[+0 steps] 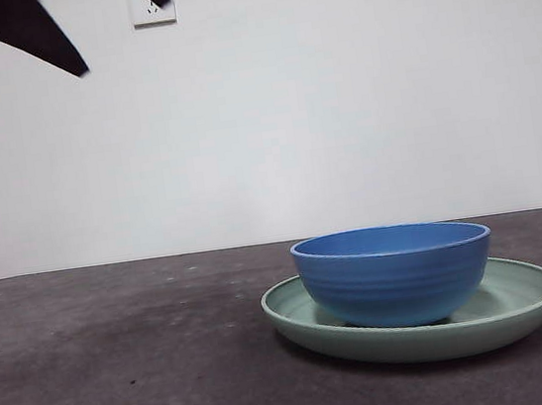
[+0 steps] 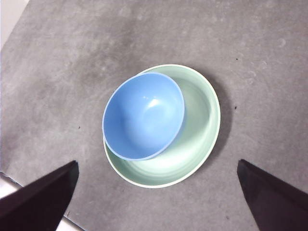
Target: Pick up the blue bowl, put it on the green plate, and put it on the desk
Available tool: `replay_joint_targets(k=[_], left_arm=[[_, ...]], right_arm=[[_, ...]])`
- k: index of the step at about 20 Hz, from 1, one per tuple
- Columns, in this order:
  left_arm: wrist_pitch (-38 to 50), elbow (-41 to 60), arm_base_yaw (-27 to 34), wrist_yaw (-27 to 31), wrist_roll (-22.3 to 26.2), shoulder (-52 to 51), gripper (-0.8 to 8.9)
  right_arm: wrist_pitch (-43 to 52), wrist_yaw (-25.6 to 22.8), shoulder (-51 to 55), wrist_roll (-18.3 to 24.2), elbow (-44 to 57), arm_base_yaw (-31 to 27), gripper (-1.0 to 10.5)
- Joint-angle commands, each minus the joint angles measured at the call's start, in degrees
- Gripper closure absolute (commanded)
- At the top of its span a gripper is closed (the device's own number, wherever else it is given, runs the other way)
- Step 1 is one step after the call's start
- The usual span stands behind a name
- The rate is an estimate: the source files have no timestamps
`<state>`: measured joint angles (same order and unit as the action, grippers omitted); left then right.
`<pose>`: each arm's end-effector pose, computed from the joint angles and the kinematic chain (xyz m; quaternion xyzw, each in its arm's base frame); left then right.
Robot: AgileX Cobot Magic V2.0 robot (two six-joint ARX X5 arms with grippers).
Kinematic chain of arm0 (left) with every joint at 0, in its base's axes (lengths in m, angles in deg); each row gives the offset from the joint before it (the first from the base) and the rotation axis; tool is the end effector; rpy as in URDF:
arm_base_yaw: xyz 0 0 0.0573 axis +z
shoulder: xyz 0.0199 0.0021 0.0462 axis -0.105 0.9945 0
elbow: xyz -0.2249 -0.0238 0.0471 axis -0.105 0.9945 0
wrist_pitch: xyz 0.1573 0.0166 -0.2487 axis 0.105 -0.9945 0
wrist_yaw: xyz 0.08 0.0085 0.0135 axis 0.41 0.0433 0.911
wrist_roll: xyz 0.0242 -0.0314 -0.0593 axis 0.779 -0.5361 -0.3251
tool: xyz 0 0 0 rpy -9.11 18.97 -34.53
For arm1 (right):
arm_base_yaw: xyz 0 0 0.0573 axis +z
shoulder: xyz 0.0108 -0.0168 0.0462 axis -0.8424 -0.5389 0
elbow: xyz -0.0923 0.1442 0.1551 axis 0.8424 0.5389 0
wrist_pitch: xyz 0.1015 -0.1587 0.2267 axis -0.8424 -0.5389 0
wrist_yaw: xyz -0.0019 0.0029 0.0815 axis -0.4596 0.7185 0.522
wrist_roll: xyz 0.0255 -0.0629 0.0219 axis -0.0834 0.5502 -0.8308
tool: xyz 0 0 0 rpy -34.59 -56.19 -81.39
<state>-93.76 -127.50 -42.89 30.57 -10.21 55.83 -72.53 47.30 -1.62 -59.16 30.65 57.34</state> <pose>0.2374 -0.1868 0.3004 0.0723 0.3924 -0.3333 0.8542 0.2118 0.0307 0.2728 0.1484 0.3852 0.2559 0.8741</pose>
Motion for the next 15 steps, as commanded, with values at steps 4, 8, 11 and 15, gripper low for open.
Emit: replay_joint_targets(k=[4, 8, 11, 15], left_arm=[[6.6, 16.4, -0.3, -5.1, -0.6, -17.4, 0.95], [6.6, 17.7, -0.3, -12.1, -1.5, -22.9, 0.95], [6.0, 17.7, -0.3, -14.8, -1.5, -23.8, 0.95], [6.7, 17.7, -0.3, -14.8, -1.5, -23.8, 0.95]], right_arm=[[0.1, -0.2, -0.3, 0.6, -1.0, 0.1, 4.0], [-3.1, -1.8, -1.5, 0.2, -1.0, 0.1, 4.0], [-7.8, -2.8, -5.1, 1.8, -1.0, 0.1, 4.0], [-8.0, -2.9, -12.9, 2.4, -1.0, 2.2, 4.6]])
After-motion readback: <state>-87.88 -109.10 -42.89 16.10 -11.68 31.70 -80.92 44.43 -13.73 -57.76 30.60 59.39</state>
